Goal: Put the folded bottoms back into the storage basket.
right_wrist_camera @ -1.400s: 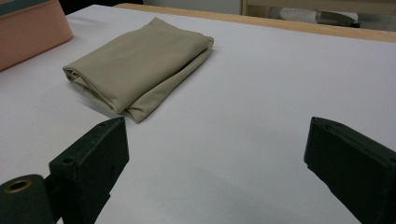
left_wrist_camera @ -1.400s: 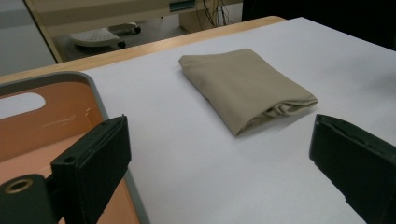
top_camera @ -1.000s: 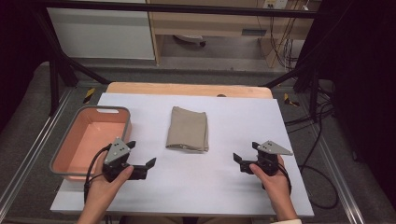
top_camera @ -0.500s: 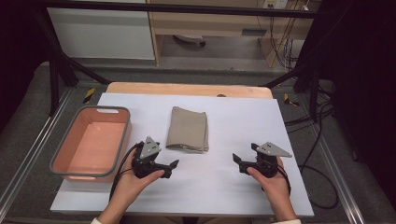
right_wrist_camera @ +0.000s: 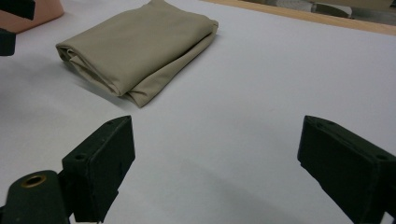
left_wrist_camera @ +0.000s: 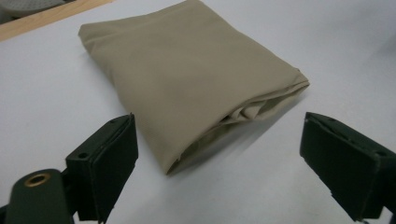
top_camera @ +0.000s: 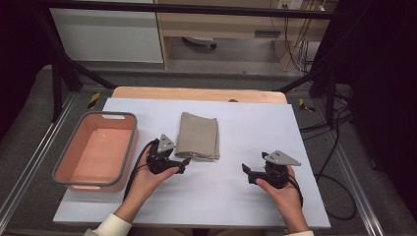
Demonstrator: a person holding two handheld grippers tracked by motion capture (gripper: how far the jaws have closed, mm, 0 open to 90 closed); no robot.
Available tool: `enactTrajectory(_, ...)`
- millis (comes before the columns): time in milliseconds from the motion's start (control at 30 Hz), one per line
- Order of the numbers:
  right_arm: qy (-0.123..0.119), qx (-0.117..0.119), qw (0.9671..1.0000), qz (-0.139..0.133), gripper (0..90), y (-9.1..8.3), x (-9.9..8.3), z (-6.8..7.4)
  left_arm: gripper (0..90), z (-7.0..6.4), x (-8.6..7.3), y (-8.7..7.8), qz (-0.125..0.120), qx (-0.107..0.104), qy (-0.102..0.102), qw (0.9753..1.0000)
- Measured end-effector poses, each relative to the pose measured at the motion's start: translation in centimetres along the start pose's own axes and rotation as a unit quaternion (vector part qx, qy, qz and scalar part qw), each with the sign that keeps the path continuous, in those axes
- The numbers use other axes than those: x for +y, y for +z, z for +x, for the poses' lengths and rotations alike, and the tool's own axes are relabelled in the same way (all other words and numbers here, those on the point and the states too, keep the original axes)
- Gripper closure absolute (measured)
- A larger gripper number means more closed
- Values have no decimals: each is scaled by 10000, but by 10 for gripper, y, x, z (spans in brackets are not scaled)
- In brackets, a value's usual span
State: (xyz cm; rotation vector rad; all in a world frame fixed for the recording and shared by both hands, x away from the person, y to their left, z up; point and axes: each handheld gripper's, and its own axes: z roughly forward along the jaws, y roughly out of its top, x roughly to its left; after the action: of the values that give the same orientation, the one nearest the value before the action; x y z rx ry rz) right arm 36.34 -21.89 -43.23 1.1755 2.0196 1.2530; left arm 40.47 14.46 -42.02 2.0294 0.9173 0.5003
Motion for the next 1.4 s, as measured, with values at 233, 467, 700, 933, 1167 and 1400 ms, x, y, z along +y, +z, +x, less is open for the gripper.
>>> enactTrajectory(233, -61, 59, 9999, 122, 119, 3, -1, 4, 169, 6, -10, 7, 132, 46, -58, 9999)
enactTrajectory(467, -69, 47, 9999, 127, 134, 4, -1, 4, 298, 20, -16, 5, 236, 133, -265, 9993)
enactTrajectory(700, -109, 101, 9996, 246, 140, 6, -2, 6, 436, 18, -20, 10, 463, 61, -161, 9988)
enactTrajectory(933, -151, 144, 9992, 332, 143, 8, -3, 8, 516, 18, -21, 21, 465, 187, -148, 9986)
enactTrajectory(1167, -174, 105, 9992, 342, 160, 9, -3, 9, 634, 20, -19, 39, 419, 291, -119, 9986)
enactTrajectory(1400, -231, 143, 9990, 354, 171, 12, -2, 16, 860, 18, -18, 41, 396, 325, -258, 9984)
